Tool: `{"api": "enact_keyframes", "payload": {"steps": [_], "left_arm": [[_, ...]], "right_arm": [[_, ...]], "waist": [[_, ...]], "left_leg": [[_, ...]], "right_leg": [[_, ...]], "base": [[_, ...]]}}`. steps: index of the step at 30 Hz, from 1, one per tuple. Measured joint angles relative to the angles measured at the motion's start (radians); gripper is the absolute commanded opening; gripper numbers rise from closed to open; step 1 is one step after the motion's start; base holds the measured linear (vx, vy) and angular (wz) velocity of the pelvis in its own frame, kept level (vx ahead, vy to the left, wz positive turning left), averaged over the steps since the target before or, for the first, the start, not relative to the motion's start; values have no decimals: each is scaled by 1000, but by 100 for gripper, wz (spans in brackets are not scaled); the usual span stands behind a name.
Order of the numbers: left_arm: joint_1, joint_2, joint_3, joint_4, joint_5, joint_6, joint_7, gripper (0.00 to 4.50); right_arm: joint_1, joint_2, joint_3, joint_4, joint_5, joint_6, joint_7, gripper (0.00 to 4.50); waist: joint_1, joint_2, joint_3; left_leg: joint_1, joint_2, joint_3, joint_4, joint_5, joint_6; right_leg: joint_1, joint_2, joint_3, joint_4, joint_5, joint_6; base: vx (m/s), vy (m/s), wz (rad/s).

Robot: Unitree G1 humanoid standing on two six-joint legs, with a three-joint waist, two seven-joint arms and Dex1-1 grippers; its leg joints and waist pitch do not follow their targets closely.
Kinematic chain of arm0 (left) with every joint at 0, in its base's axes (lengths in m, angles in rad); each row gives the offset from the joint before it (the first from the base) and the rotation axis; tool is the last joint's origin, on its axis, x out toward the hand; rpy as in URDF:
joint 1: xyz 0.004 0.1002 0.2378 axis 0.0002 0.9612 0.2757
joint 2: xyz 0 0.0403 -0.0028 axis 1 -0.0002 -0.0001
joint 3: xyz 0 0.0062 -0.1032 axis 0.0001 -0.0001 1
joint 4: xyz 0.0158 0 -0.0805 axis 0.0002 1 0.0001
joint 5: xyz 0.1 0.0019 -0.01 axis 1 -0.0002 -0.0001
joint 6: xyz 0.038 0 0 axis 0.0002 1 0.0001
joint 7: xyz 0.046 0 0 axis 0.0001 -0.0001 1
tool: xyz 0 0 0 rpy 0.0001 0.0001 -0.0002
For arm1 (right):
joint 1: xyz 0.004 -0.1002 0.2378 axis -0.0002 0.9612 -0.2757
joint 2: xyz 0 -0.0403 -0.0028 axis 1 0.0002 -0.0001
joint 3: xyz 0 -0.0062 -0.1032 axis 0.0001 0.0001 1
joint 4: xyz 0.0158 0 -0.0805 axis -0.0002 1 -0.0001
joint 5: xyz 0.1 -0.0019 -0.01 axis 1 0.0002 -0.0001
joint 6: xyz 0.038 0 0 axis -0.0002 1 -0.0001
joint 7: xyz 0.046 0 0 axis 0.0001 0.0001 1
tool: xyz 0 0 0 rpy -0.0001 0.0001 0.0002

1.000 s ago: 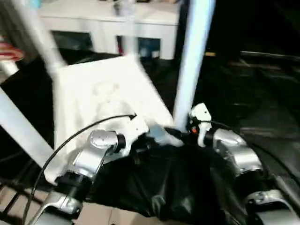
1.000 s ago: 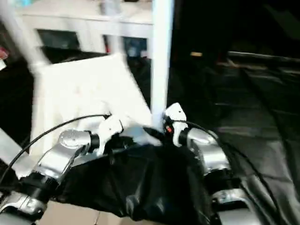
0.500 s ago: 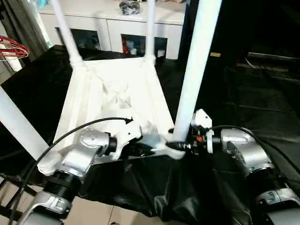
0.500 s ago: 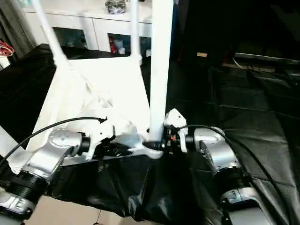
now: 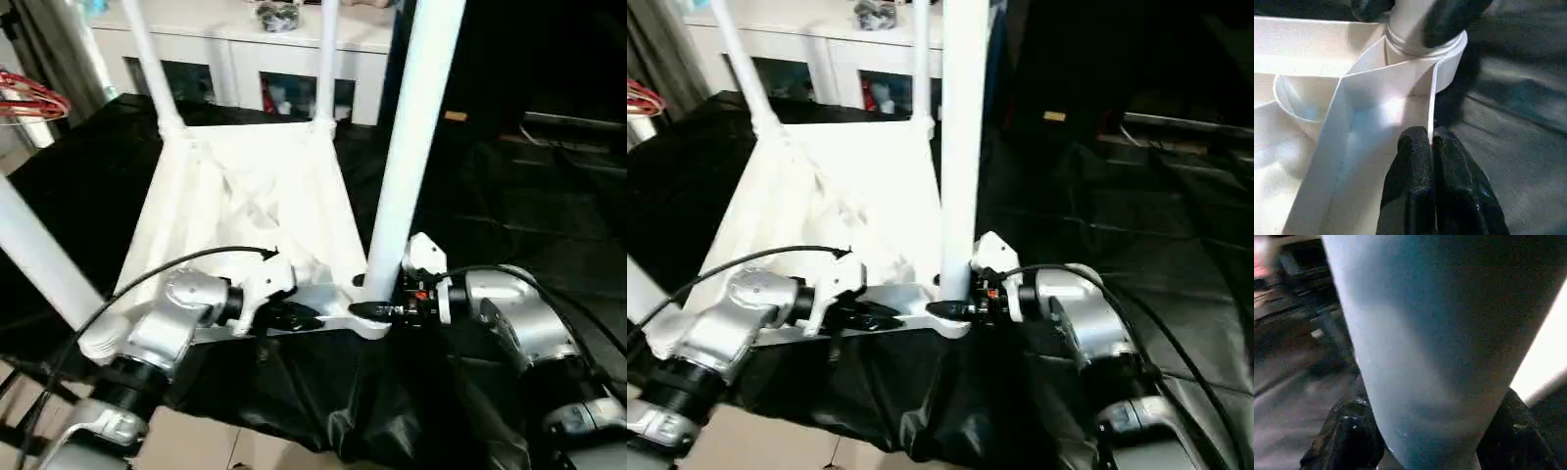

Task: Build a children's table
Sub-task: Rotate leg to tighten

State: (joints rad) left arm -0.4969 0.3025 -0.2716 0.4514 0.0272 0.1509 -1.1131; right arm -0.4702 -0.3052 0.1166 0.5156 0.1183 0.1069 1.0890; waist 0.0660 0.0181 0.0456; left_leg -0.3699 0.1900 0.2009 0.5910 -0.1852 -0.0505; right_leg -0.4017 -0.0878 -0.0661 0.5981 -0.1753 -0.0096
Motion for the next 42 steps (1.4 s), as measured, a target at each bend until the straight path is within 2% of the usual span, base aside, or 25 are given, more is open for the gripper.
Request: {"api": "enact_keyframes", "payload": {"steps": [4,5,10,14,15,19,22,23,25,32,37,42], "left_arm": [[-14,-46,9,32,34,8,124,0],[-24,-66,17,48,49,18,171,0],[-45,-126,22,82,92,31,310,0],[-46,-138,20,82,103,31,330,0],[-46,-138,19,81,103,31,329,0],[-45,-137,18,78,105,29,326,0],[-44,-136,14,73,105,23,307,0],[-43,-135,11,69,105,21,301,0],[-42,-135,1,62,105,16,288,0],[-33,-133,-24,33,98,-6,242,0],[-28,-126,-25,27,95,-11,239,0],[-17,-111,-24,13,88,-14,239,0]], "right_arm": [[-11,92,-56,55,-21,-8,-232,198],[-27,131,-74,83,-39,-12,-328,198],[-85,216,-97,171,-91,-34,-590,198],[-90,222,-99,199,-95,-73,-616,198],[-90,222,-105,199,-92,-77,-608,251],[-90,219,-112,198,-78,-74,-574,283],[-77,178,-110,171,-68,-64,-469,322],[-71,164,-107,163,-68,-63,-435,322],[-56,118,-87,137,-68,-65,-365,341],[-30,-63,-50,86,-37,-85,-115,341],[-12,-159,-58,86,-30,-77,14,341],[6,-246,-60,111,-32,-73,57,341]], "waist": [[-22,-1,-1],[-33,-2,-1],[-47,-1,-2],[-49,-1,-2],[-51,-1,-2],[-50,-1,-2],[-47,-1,-2],[-44,-1,-2],[-33,-1,-2],[-5,2,-2],[-9,1,-2],[-13,0,-1]], "left_leg": [[4,0,0,-1,0,0],[4,0,0,-1,0,-1],[4,-1,-2,-1,0,0],[3,-2,-2,-1,0,0],[3,-3,-1,-1,0,0],[3,-3,-1,-1,0,0],[2,-3,-1,-1,0,0],[2,-3,-1,-2,0,0],[1,-2,-1,-2,0,0],[-3,-1,0,-4,0,0],[-3,-1,0,-2,1,2],[-3,-1,0,-2,1,2]], "right_leg": [[2,0,0,0,-3,5],[2,0,0,1,-3,5],[1,0,-2,-3,-4,6],[2,-1,-1,-4,-4,6],[2,-2,-1,-4,-4,6],[2,-2,-1,-4,-3,6],[2,-2,-1,-4,-3,6],[2,-2,-1,-3,-3,5],[1,-2,-1,-3,-2,4],[1,-2,-1,-2,-1,2],[1,-2,-1,-2,-2,3],[0,-2,-2,-2,-2,3]], "base": [[0,0,0],[0,0,0],[0,0,0],[0,0,0],[0,0,0],[0,0,0],[0,0,0],[0,0,0],[0,0,0],[0,0,0],[0,0,0],[0,0,0]]}}
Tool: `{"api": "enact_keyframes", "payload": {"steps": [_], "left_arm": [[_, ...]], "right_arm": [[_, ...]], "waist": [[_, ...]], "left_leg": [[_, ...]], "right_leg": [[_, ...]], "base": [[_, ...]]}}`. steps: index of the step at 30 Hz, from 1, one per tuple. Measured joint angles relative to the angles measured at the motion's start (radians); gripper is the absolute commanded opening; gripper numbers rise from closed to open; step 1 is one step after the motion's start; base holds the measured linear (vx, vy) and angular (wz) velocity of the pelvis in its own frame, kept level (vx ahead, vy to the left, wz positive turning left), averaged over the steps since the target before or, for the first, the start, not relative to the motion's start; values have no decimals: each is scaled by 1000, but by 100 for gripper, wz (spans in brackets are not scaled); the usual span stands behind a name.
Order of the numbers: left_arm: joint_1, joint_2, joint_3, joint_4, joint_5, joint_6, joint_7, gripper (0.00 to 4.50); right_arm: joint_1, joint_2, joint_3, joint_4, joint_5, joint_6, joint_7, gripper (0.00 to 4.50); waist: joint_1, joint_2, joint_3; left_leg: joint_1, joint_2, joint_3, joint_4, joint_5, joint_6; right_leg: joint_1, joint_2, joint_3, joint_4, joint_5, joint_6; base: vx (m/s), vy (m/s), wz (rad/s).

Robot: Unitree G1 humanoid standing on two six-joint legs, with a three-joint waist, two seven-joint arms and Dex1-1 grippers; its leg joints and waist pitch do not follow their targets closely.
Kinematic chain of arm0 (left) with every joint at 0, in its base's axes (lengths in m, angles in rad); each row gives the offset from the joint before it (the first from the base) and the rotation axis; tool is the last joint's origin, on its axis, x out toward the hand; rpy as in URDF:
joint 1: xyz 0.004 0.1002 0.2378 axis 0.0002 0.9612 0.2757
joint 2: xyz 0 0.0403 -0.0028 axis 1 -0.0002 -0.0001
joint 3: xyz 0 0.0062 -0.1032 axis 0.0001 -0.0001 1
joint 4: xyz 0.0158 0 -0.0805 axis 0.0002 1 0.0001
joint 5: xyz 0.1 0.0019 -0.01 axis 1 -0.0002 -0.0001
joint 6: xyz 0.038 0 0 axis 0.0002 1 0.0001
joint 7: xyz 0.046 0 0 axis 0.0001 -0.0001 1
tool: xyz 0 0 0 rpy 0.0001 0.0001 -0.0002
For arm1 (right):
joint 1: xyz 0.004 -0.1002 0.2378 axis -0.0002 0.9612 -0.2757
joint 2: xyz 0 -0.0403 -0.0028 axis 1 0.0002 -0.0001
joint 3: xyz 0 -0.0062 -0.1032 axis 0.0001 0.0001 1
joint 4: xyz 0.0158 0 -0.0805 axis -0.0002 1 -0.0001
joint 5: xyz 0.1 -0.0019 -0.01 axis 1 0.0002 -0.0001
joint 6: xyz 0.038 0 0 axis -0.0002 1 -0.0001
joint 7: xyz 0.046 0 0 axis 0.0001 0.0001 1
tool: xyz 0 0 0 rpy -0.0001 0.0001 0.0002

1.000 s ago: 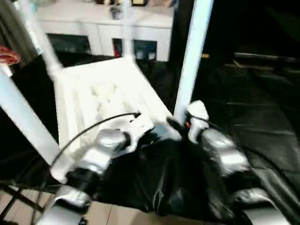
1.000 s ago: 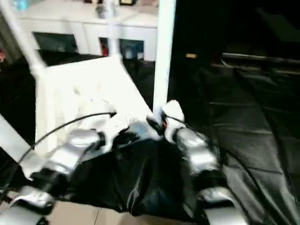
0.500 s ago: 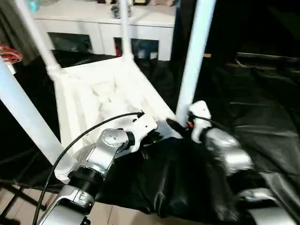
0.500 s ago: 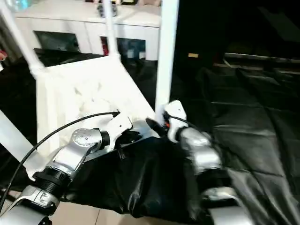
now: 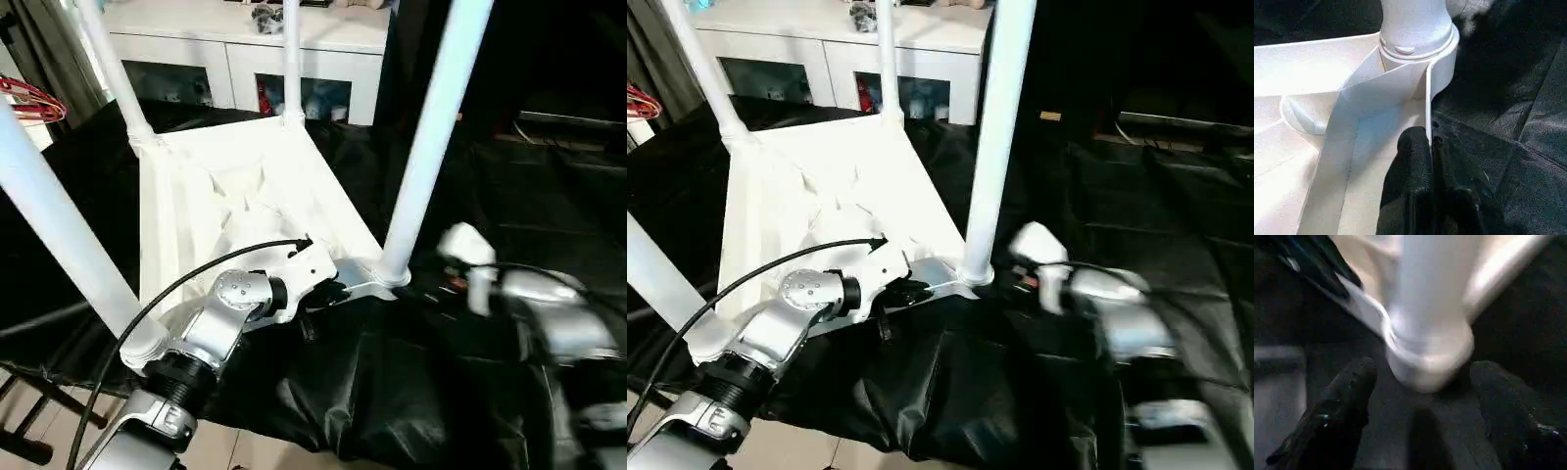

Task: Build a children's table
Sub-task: Rotate leg to tighten, then rotate table base

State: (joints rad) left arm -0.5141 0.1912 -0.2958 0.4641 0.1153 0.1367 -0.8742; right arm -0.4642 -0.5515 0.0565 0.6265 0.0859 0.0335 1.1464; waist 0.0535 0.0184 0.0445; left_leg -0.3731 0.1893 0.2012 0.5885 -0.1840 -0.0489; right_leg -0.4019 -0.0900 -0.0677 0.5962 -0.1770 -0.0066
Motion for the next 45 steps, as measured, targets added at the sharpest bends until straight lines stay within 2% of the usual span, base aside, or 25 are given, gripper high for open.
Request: {"api": "enact_keyframes", "payload": {"steps": [3,6,7,12,13,15,16,17,18,19,23,25,27,30,32,35,38,39,45], "left_arm": [[11,8,3,-11,-3,-10,-9,0],[25,6,8,-26,-8,-15,-6,0],[34,6,14,-33,-18,-14,-7,44],[49,-22,46,-95,-88,-2,-2,76],[53,-26,50,-122,-105,7,0,98],[70,-24,74,-173,-128,22,7,100],[92,-16,94,-224,-152,49,6,107],[111,-8,104,-265,-167,74,3,135],[122,-2,107,-287,-175,86,2,142],[171,17,117,-367,-196,125,-3,142],[326,72,128,-535,-204,200,8,178],[385,76,135,-588,-204,213,28,188],[430,75,153,-645,-210,222,50,218],[485,72,164,-732,-239,238,70,229],[519,71,164,-778,-254,251,82,258],[573,83,173,-824,-276,262,92,265],[617,141,184,-860,-307,279,58,301],[629,161,180,-873,-319,284,37,301],[669,255,217,-915,-375,325,-35,344]], "right_arm": [[32,-22,-9,-40,22,18,42,341],[87,-11,0,-143,61,69,100,341],[100,-1,12,-173,76,84,115,348],[111,27,46,-248,119,140,139,348],[110,34,52,-263,122,146,140,348],[110,51,56,-272,129,155,139,348],[110,66,60,-273,130,160,134,348],[109,76,63,-274,130,161,127,348],[109,80,64,-274,130,162,124,348],[103,99,69,-273,130,162,104,348],[35,156,74,-201,101,132,26,348],[12,170,72,-150,80,105,-28,348],[-23,198,71,-89,57,81,-97,348],[-76,226,67,-8,28,64,-197,348],[-103,231,59,34,18,48,-256,348],[-176,263,43,138,-6,25,-365,348],[-252,287,20,250,-21,-4,-497,348],[-267,294,19,270,-23,-8,-520,348],[-313,314,-5,365,-28,-39,-625,348]], "waist": [[-4,1,0],[-1,2,-1],[-2,2,-1],[4,-3,1],[5,-4,2],[4,-4,2],[3,-5,2],[0,-6,3],[0,-6,3],[-6,-8,4],[-19,-17,9],[-17,-25,10],[-16,-31,11],[-18,-35,12],[-17,-38,12],[-21,-40,13],[-22,-44,16],[-22,-44,16],[-13,-44,16]], "left_leg": [[0,1,0,0,0,1],[0,1,0,-1,2,3],[0,2,0,-1,2,4],[-5,2,0,2,1,5],[-6,2,0,3,1,6],[-6,2,0,3,1,5],[-6,2,0,3,1,5],[-6,2,0,3,1,5],[-6,2,0,3,0,5],[-6,2,0,3,0,4],[-5,3,0,3,-1,2],[-6,3,0,3,-1,1],[-6,2,0,4,-1,1],[-7,2,0,5,-1,1],[-7,2,0,6,-1,1],[-7,2,0,6,-1,1],[-6,3,0,6,0,0],[-6,3,0,6,0,0],[-7,3,0,8,0,-1]], "right_leg": [[0,0,0,0,-1,1],[-1,1,-1,0,-2,3],[-1,1,-1,0,-2,3],[-3,1,-2,0,-2,2],[-3,0,-1,0,-1,2],[-3,0,-1,0,-1,2],[-3,0,-1,0,-1,2],[-3,0,-1,0,-1,2],[-3,0,-2,0,-1,2],[-3,1,-1,0,-1,2],[-4,1,-1,1,-1,2],[-4,1,-1,1,-1,2],[-3,1,-1,1,-1,2],[-3,1,1,1,-1,1],[-3,1,1,1,-1,1],[-4,1,1,3,-1,1],[-5,1,0,6,-1,1],[-5,1,0,7,-1,1],[-5,1,2,11,-3,3]], "base": [[0,0,0],[0,0,0],[0,0,0],[0,0,0],[0,0,0],[0,0,0],[0,0,0],[0,0,0],[0,0,0],[0,0,0],[0,0,0],[0,0,0],[0,0,0],[0,0,0],[0,0,0],[0,0,0],[0,0,0],[0,0,0],[0,0,0]]}}
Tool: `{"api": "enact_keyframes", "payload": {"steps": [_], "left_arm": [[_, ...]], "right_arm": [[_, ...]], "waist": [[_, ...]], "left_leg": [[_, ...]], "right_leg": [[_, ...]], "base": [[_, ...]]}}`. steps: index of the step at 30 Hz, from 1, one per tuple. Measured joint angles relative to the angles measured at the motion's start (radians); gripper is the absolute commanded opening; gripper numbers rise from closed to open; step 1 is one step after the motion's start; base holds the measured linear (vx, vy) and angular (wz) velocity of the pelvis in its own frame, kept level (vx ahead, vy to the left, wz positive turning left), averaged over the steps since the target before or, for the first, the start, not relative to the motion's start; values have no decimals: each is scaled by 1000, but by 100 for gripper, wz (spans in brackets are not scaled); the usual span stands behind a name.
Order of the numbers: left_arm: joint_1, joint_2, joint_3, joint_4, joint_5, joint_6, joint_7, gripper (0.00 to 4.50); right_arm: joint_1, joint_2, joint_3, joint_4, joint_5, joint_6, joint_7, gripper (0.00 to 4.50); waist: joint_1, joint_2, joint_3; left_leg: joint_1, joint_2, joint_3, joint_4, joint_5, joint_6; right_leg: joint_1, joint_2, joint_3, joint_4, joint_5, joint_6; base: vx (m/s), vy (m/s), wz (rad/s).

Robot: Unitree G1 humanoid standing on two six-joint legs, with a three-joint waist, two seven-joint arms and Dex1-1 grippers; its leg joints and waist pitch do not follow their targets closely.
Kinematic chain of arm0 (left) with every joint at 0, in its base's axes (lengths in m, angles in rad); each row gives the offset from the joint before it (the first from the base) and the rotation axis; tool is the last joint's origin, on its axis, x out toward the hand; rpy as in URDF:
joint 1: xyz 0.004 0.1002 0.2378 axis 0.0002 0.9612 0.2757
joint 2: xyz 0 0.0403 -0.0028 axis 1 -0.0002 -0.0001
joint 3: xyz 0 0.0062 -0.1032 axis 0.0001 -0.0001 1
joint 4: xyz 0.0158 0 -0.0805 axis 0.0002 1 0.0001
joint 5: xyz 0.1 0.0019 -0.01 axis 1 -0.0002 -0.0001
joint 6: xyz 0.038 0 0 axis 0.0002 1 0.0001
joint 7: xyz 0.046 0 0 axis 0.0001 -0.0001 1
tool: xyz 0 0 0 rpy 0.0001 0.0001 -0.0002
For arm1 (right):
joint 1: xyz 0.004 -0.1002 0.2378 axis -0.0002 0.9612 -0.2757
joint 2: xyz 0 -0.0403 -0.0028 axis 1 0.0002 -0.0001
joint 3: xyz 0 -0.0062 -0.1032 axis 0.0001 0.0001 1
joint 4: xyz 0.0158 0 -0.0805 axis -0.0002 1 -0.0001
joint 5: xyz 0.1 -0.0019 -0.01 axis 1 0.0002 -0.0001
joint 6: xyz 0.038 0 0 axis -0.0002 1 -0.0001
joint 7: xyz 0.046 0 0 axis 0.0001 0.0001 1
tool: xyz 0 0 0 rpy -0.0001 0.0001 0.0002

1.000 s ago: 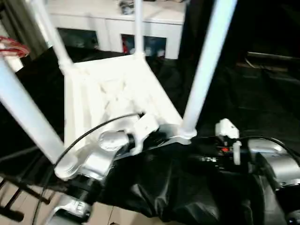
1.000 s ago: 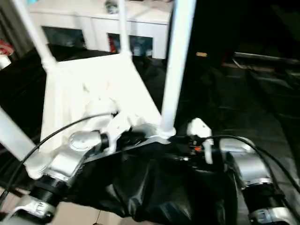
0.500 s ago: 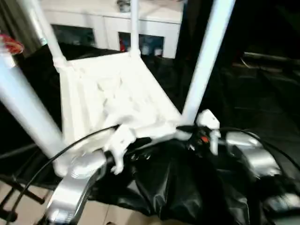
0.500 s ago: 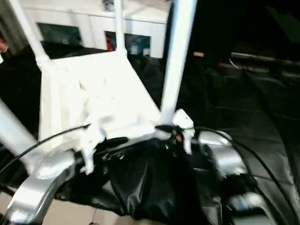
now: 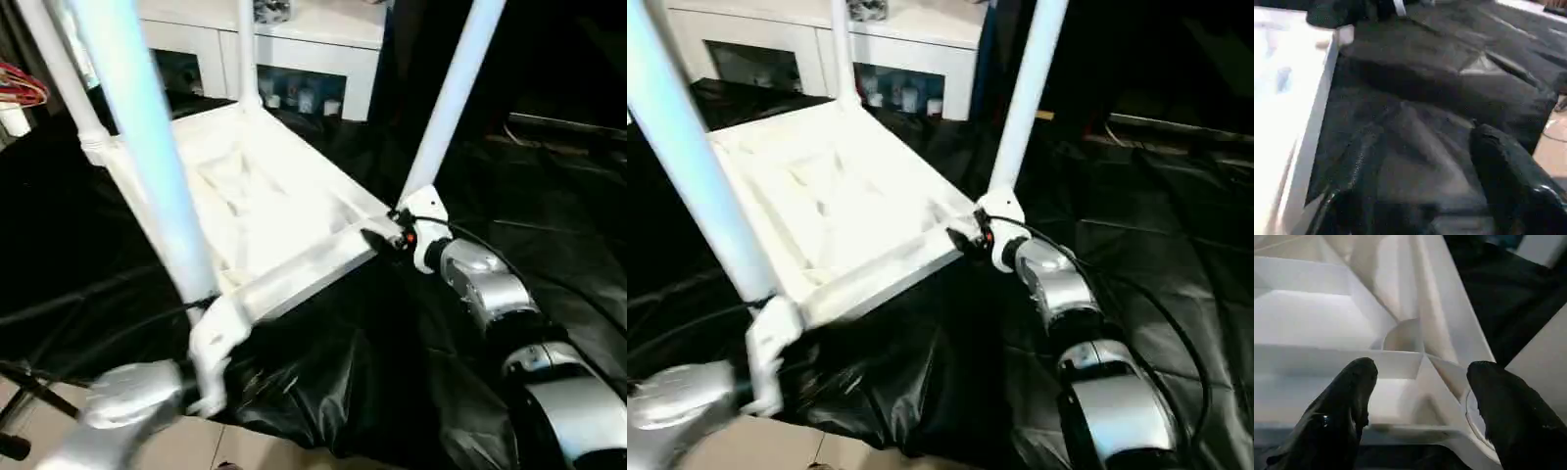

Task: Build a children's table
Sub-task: Rotate table base

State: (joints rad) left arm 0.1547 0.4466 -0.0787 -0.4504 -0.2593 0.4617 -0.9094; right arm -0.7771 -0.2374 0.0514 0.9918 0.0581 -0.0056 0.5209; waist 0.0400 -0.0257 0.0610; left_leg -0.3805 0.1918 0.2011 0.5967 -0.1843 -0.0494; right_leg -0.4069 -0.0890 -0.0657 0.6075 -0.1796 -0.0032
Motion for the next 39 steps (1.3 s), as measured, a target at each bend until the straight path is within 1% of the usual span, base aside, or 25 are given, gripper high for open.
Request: {"api": "enact_keyframes", "payload": {"steps": [2,4,6,7,10,12,14,17,19,22,24,26,28,31,34,36,39], "left_arm": [[-3,7,23,5,1,-12,7,354],[-13,15,26,25,2,-27,13,380],[-17,17,29,38,4,-37,20,386],[-23,18,31,50,5,-48,21,389],[-38,25,48,78,8,-58,33,426],[-39,25,62,89,9,-72,42,431],[-40,23,79,92,-8,-76,41,443],[-28,26,103,71,-67,-63,18,443],[-3,51,105,53,-96,-60,-7,443],[2,54,107,58,-95,-68,-5,443],[-1,55,117,68,-85,-83,8,443],[-1,56,133,72,-93,-83,9,443],[13,63,165,55,-142,-55,4,443],[51,87,201,19,-203,-29,-14,443],[92,117,219,10,-230,-15,-47,443],[119,146,252,11,-258,-3,-77,443],[124,177,319,11,-299,15,-104,443]], "right_arm": [[-8,0,-13,15,0,-8,-15,348],[-9,3,-13,24,0,-23,-15,348],[-8,4,-12,32,-2,-32,-14,348],[-5,4,-11,32,-11,-44,-13,348],[8,7,-4,28,-14,-64,-1,348],[29,10,-4,23,-15,-73,9,348],[37,14,-4,23,-15,-73,10,348],[37,15,-5,23,-15,-75,7,348],[37,14,-6,24,-15,-82,5,348],[37,14,-6,23,-16,-89,5,348],[43,21,-6,8,-16,-91,14,348],[54,27,-6,-12,-13,-93,29,348],[72,30,-5,-35,-11,-93,50,348],[75,30,-5,-43,-9,-93,61,348],[75,30,-5,-51,-8,-93,68,348],[81,30,-5,-59,-8,-92,72,348],[92,32,-5,-72,-9,-92,75,348]], "waist": [[1,0,0],[-2,0,0],[-5,0,0],[-5,0,0],[-7,0,0],[-8,1,0],[-9,3,1],[-9,3,1],[-9,3,1],[-7,3,1],[-8,3,1],[-9,3,1],[-9,3,1],[-10,3,1],[-11,3,1],[-10,3,1],[-8,3,1]], "left_leg": [[0,0,0,2,0,0],[0,0,0,4,0,0],[0,0,0,4,0,0],[0,0,0,4,0,0],[1,0,-1,4,0,0],[1,0,-1,4,0,0],[1,0,-1,4,0,0],[2,0,-1,5,0,0],[2,0,-1,5,0,0],[2,0,-1,5,0,0],[2,0,-1,5,0,0],[2,0,-1,5,0,0],[2,0,-1,5,0,0],[2,0,-1,5,0,0],[3,1,-1,5,0,0],[3,1,-1,5,0,0],[4,1,-1,4,0,-1]], "right_leg": [[0,0,1,1,0,0],[0,0,2,3,0,0],[0,0,2,4,0,0],[0,0,2,4,0,0],[0,0,2,6,0,0],[0,1,2,6,-1,2],[0,1,2,6,0,1],[0,1,2,6,1,-2],[0,1,2,6,2,-3],[0,1,2,6,2,-3],[0,1,2,6,3,-3],[0,1,2,6,3,-3],[0,1,2,6,2,-3],[0,1,2,6,2,-3],[0,2,3,6,2,-3],[0,2,3,6,2,-3],[1,3,3,6,2,-3]], "base": [[0,0,0],[0,0,0],[0,0,0],[0,0,0],[0,0,0],[0,0,0],[0,0,0],[0,0,0],[0,0,0],[0,0,0],[0,0,0],[0,0,0],[0,0,0],[0,0,0],[0,0,0],[0,0,0],[0,0,0]]}}
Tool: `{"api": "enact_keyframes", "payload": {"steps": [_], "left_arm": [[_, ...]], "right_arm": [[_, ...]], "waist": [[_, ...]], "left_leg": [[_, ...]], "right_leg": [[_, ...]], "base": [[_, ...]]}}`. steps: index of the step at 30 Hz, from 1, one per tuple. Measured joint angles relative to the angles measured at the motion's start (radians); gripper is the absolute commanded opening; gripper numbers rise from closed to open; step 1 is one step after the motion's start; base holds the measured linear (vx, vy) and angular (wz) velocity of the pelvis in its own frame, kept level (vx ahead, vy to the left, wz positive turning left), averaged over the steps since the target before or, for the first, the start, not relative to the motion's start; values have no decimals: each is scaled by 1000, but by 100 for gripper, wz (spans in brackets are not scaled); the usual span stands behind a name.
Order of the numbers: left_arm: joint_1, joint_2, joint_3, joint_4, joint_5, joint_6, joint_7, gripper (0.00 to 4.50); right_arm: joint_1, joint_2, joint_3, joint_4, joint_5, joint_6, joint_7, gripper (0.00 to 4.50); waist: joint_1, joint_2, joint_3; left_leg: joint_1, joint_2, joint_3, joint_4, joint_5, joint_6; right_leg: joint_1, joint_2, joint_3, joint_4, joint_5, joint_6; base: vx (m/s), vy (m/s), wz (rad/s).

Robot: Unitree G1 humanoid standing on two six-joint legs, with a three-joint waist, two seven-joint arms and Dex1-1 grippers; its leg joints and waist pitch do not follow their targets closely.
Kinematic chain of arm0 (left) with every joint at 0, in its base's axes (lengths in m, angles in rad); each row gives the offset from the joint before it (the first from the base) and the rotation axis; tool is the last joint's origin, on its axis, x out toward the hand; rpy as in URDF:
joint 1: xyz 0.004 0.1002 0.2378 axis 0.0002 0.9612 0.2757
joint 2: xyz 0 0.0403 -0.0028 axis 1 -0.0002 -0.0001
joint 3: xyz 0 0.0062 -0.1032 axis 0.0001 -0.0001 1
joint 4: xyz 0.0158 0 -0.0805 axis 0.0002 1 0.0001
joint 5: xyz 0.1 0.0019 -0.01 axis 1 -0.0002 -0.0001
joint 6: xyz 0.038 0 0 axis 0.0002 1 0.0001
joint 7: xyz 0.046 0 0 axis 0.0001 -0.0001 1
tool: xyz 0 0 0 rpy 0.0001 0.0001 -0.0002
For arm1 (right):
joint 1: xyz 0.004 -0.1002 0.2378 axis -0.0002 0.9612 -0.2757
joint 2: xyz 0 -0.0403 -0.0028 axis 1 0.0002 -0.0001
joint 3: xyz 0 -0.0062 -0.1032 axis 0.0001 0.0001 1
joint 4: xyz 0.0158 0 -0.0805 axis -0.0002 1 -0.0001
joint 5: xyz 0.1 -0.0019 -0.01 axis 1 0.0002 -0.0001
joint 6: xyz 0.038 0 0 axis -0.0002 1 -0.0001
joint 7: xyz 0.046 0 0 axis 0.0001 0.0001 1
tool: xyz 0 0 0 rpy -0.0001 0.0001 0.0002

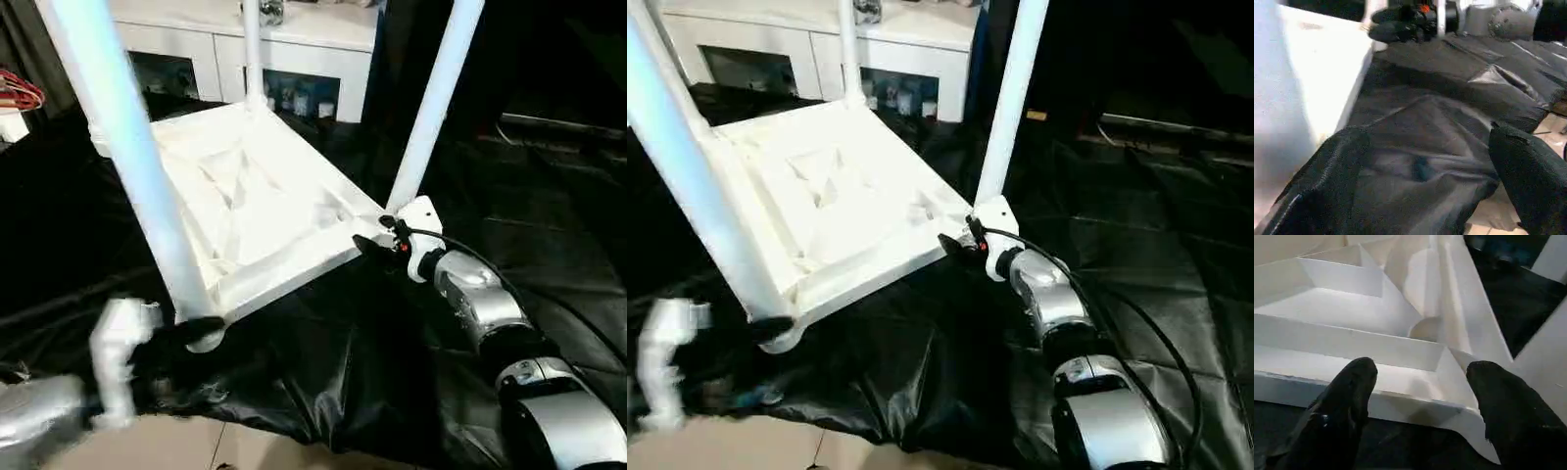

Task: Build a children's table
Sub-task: Rotate table base

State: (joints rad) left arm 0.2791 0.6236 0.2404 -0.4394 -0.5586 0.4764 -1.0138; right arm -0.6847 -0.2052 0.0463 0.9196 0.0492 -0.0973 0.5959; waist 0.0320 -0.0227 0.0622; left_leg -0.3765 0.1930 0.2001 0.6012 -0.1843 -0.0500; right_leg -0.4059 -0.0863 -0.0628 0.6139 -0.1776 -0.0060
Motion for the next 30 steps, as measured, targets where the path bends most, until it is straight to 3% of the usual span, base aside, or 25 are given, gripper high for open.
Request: {"api": "enact_keyframes", "payload": {"steps": [7,13,22,30], "left_arm": [[48,116,143,44,-69,56,-65,443],[-24,117,155,144,-38,-2,-51,443],[-279,-56,9,232,-28,-51,11,443],[-412,-161,-128,267,-27,-69,22,443]], "right_arm": [[19,0,0,-15,-2,4,11,348],[59,-3,6,-57,-1,31,57,348],[81,2,40,-80,-36,82,12,348],[79,14,42,-63,-60,88,-49,348]], "waist": [[-2,0,0],[3,-4,-2],[2,-4,-2],[3,-4,-2]], "left_leg": [[4,0,0,0,0,0],[5,0,0,0,0,0],[8,-1,1,0,0,-1],[8,-1,1,0,1,-1]], "right_leg": [[2,2,3,0,-3,5],[3,4,6,0,-3,5],[4,10,18,1,0,0],[3,10,18,1,1,-1]], "base": [[0,0,0],[0,0,0],[0,0,0],[0,0,0]]}}
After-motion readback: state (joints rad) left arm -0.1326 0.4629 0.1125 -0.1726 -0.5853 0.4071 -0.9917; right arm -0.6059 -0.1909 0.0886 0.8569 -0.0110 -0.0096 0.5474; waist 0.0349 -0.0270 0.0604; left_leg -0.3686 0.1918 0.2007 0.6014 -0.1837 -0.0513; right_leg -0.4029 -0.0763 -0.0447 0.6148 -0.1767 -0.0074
